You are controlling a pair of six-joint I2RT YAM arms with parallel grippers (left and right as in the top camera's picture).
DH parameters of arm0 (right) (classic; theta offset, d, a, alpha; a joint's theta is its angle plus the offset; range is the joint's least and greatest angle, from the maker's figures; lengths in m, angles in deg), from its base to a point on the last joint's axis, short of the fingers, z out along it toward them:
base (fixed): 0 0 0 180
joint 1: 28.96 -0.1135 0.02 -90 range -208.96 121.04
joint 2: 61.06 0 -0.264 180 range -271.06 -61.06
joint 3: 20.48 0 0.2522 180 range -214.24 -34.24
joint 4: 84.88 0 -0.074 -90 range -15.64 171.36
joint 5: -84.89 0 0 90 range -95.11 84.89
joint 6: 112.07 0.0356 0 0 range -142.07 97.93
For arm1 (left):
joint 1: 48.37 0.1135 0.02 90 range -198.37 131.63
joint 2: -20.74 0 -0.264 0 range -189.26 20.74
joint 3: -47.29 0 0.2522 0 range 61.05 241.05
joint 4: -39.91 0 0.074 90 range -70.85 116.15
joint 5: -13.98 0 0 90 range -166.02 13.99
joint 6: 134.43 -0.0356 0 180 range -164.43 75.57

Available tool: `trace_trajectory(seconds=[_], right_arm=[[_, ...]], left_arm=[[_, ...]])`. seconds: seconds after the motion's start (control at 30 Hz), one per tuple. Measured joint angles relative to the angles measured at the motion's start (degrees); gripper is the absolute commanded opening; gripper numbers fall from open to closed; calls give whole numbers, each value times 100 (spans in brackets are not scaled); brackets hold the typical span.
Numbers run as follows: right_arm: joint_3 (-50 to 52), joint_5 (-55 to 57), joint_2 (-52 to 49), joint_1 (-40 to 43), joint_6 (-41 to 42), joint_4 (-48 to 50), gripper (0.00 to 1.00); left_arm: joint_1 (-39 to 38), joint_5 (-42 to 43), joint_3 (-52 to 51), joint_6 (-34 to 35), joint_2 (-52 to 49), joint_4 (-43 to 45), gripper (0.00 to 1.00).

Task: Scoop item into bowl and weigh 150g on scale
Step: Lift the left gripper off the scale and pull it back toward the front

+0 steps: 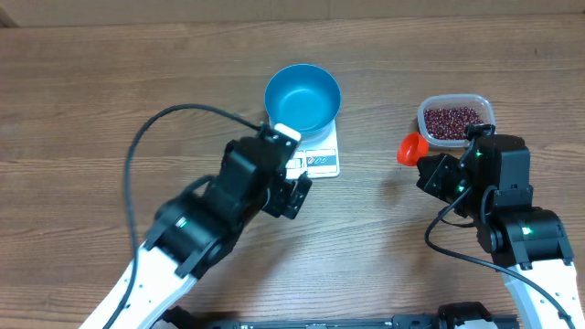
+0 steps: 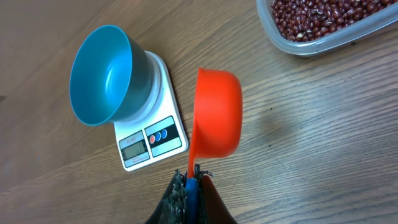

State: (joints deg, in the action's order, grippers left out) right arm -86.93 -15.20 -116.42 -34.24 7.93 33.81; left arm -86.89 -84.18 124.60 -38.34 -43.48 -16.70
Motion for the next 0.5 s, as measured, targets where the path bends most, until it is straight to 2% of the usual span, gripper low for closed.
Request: trace_trajectory(seconds=[0.1, 0.27, 0.5], right_arm=[[0, 2, 0, 0, -2, -4, 4], [0, 0, 0, 0, 0, 0, 4], [0, 0, 0, 0, 0, 2, 4]], left_arm=[[0, -35, -308, 153, 367, 96, 100], [0, -42, -1182, 175, 920, 826, 100], [0, -39, -1316, 94, 1062, 1115, 100]])
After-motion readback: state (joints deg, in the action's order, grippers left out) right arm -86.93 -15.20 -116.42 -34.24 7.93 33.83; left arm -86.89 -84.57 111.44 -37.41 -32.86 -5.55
